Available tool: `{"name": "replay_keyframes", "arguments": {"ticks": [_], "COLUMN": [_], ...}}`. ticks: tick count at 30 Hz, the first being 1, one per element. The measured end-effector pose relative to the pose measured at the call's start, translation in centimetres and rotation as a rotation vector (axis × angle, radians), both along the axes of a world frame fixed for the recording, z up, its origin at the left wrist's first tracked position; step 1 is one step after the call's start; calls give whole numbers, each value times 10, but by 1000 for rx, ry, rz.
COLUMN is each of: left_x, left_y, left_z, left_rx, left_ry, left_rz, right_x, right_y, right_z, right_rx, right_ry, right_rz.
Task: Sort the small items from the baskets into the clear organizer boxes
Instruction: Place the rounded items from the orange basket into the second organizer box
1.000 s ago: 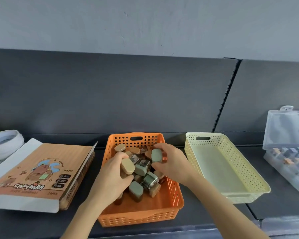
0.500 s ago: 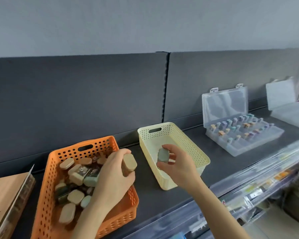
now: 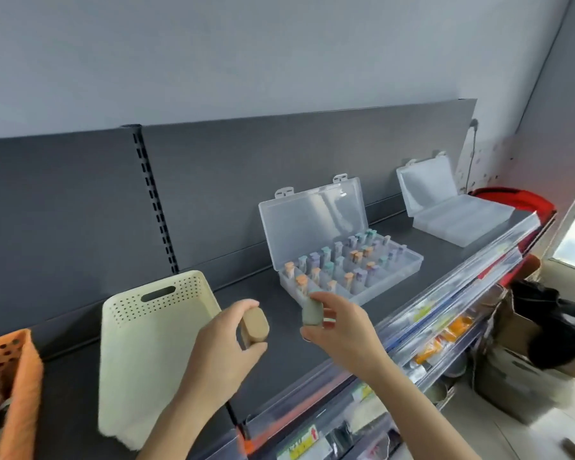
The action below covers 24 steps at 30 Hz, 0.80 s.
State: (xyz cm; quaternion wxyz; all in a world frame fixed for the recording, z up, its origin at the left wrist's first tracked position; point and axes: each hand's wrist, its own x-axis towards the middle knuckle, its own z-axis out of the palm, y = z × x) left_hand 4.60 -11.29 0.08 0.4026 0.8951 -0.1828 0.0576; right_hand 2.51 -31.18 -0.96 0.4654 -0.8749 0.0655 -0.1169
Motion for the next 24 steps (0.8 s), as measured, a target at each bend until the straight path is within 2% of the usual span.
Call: {"name": "replay_keyframes", "arguments": {"ticks": [13,24], "left_x": [42,118], "left_y": [-233,-385], "left_z": [-5,-6], "left_rx": [60,-2], "left_ry": [-66,-73], "left_rz": [-221,-314], "right_x": [-1,61], "right_y": [-218,-351], "right_z": [7,4], "right_rx": [-80,-106], "right_ry": [37,26], "right_rz": [-162,-264]}}
